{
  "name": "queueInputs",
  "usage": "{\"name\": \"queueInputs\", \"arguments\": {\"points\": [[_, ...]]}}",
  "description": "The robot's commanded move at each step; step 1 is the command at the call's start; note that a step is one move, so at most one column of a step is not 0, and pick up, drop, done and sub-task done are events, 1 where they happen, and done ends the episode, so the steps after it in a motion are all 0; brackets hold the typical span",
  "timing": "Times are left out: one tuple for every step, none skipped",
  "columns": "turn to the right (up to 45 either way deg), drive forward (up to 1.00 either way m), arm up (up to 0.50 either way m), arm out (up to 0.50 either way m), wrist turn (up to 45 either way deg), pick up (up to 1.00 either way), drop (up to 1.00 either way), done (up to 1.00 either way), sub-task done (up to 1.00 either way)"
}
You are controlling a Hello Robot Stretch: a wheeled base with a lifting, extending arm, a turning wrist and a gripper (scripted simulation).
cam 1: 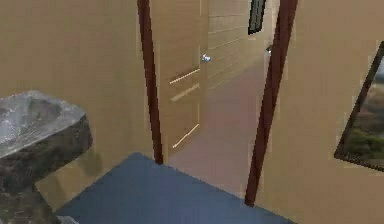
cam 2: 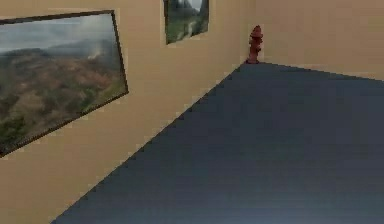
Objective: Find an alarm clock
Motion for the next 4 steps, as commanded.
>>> {"name": "queueInputs", "arguments": {"points": [[0.0,1.00,0.00,0.00,0.0,0.00,0.00,0.00,0.00],[3.0,0.00,0.00,0.00,0.0,0.00,0.00,0.00,0.00],[0.0,0.20,0.00,0.00,0.0,0.00,0.00,0.00,0.00],[27.0,0.00,0.00,0.00,0.0,0.00,0.00,0.00,0.00]]}}
